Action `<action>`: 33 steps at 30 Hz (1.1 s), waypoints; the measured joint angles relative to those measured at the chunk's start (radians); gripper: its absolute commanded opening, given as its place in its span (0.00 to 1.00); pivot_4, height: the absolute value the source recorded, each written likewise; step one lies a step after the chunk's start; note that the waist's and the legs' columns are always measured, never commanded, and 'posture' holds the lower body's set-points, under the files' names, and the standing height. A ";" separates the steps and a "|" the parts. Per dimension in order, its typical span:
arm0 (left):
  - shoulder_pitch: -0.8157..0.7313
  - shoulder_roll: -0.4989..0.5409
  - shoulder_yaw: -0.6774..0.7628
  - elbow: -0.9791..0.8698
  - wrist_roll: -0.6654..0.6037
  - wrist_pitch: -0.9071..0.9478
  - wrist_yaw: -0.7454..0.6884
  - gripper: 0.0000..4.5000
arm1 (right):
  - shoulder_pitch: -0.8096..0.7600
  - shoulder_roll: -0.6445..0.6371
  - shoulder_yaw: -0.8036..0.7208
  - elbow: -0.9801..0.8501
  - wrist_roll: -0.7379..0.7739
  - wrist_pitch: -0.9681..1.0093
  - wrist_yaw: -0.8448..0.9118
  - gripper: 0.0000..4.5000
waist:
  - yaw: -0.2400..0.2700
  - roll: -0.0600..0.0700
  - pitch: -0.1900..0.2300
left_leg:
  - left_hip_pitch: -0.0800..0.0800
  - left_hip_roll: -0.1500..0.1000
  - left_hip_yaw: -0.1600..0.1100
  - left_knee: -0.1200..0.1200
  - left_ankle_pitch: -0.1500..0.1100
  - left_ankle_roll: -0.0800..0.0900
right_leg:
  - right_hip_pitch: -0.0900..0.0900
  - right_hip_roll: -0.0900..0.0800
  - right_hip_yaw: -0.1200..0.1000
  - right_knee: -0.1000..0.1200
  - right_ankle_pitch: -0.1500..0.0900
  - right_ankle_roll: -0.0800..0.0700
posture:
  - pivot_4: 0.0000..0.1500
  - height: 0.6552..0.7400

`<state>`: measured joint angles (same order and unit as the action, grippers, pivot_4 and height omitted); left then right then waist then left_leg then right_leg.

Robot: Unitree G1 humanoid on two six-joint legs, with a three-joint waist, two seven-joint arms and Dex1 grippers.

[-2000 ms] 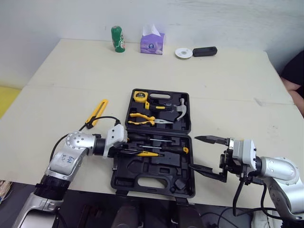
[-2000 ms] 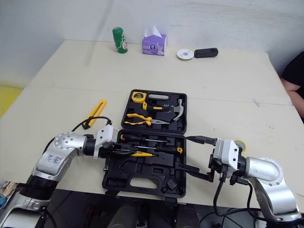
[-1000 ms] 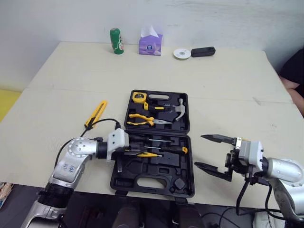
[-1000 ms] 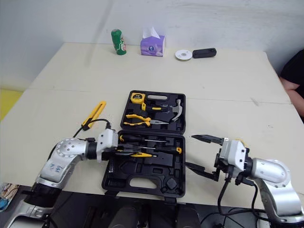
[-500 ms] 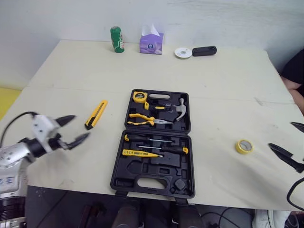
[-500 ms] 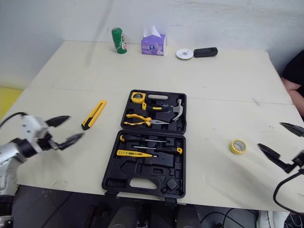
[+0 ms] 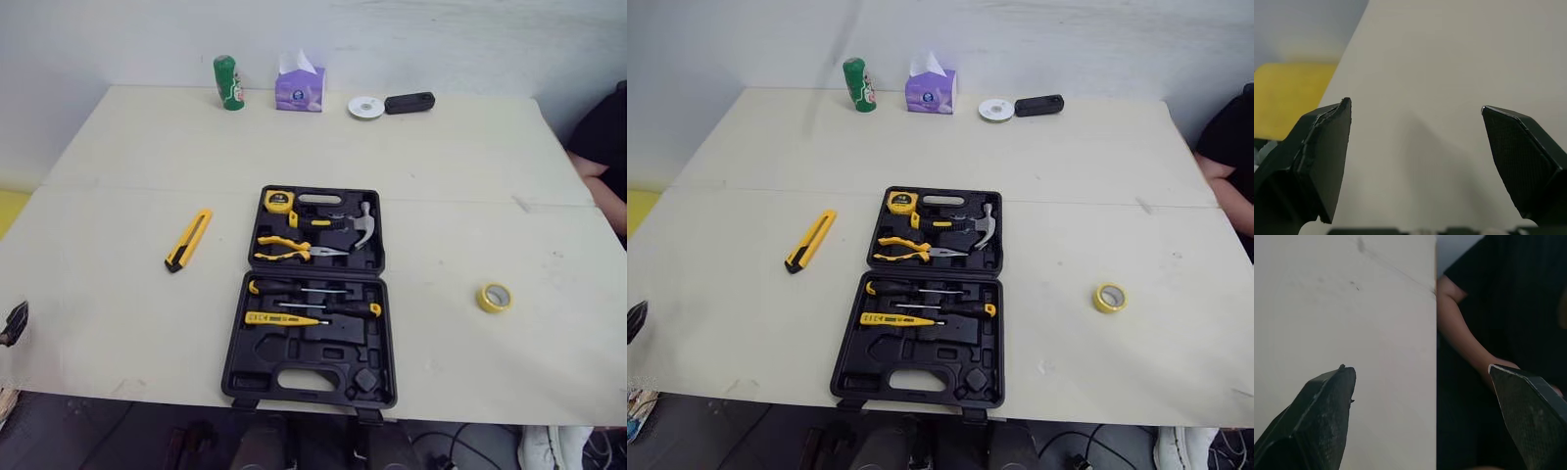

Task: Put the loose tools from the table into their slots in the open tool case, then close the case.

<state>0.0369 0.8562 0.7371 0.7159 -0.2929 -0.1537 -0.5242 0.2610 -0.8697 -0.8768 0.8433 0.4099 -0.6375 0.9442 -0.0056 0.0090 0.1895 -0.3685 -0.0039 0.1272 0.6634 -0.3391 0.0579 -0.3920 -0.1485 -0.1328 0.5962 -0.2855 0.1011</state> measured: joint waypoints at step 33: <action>-0.152 -0.045 -0.240 -0.618 -0.090 0.524 0.029 1.00 | -0.245 0.110 0.306 -0.647 0.219 0.296 0.124 1.00 | 0.009 0.001 0.000 | -0.001 0.000 0.001 0.001 0.002 0.000 | -0.002 0.000 0.000 0.006 0.000 -0.001 | 1.00 1.00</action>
<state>-0.1150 0.8110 0.4967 0.0983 -0.3831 0.3707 -0.4956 0.0164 -0.7601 -0.5709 0.1960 0.6288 -0.3418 1.0680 0.0031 0.0104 0.1893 -0.3696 -0.0039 0.1280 0.6645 -0.3374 0.0577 -0.3940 -0.1483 -0.1325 0.6022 -0.2858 0.1004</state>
